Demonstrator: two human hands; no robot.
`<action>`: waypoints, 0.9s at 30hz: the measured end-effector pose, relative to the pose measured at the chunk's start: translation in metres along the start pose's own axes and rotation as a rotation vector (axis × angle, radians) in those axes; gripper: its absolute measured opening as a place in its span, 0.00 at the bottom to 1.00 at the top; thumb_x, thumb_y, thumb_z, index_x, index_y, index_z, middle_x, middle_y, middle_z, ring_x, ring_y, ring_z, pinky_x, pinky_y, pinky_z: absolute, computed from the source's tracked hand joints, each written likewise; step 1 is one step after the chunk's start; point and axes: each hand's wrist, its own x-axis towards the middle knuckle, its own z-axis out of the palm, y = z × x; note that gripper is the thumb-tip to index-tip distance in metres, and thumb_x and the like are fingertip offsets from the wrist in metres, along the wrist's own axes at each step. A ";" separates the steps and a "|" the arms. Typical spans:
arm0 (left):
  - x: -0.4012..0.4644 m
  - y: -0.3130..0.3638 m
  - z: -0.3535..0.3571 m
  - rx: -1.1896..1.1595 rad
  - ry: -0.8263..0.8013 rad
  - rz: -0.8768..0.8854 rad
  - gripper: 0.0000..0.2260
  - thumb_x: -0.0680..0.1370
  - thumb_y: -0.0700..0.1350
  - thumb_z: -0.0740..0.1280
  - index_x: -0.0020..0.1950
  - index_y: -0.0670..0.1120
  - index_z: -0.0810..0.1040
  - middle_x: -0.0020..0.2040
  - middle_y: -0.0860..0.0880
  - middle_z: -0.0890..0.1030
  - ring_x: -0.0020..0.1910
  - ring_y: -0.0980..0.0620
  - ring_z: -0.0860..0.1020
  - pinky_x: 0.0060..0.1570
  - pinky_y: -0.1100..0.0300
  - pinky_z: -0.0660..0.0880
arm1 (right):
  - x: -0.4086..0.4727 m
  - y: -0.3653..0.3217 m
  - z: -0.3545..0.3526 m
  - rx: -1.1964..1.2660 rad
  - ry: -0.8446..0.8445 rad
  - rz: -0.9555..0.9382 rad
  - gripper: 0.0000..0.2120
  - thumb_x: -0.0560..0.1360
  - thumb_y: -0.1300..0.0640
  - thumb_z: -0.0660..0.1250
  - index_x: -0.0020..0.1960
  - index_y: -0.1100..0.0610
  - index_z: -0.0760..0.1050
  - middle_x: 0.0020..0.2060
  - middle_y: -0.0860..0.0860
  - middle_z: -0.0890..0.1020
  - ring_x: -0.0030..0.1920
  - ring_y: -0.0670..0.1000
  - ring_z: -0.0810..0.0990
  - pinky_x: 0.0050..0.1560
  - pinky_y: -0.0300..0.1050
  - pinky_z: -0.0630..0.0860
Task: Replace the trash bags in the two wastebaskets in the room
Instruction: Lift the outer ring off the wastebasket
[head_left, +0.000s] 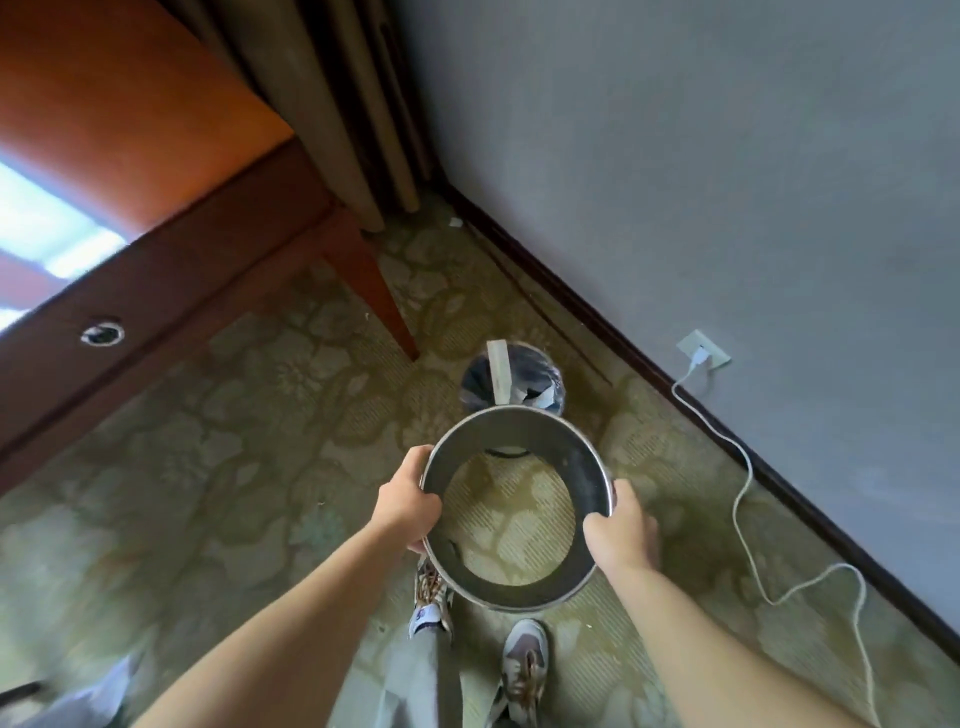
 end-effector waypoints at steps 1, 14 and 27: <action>0.007 -0.014 0.009 0.011 0.013 0.003 0.29 0.71 0.32 0.53 0.64 0.60 0.70 0.51 0.44 0.79 0.37 0.43 0.82 0.26 0.49 0.81 | 0.004 0.011 0.013 -0.003 -0.008 0.027 0.16 0.72 0.63 0.62 0.58 0.53 0.71 0.51 0.60 0.80 0.52 0.63 0.79 0.50 0.53 0.78; 0.190 -0.137 0.100 0.153 -0.007 0.035 0.24 0.72 0.39 0.62 0.66 0.57 0.71 0.57 0.48 0.80 0.57 0.44 0.77 0.56 0.55 0.74 | 0.151 0.099 0.172 -0.034 -0.059 0.184 0.15 0.71 0.68 0.63 0.57 0.61 0.74 0.47 0.58 0.80 0.55 0.63 0.78 0.49 0.48 0.73; 0.293 -0.134 0.075 0.015 -0.147 -0.246 0.21 0.68 0.36 0.61 0.58 0.54 0.71 0.45 0.40 0.80 0.29 0.46 0.75 0.22 0.64 0.69 | 0.256 0.049 0.169 0.184 -0.068 0.249 0.08 0.73 0.59 0.62 0.40 0.54 0.80 0.39 0.57 0.84 0.38 0.59 0.80 0.41 0.48 0.77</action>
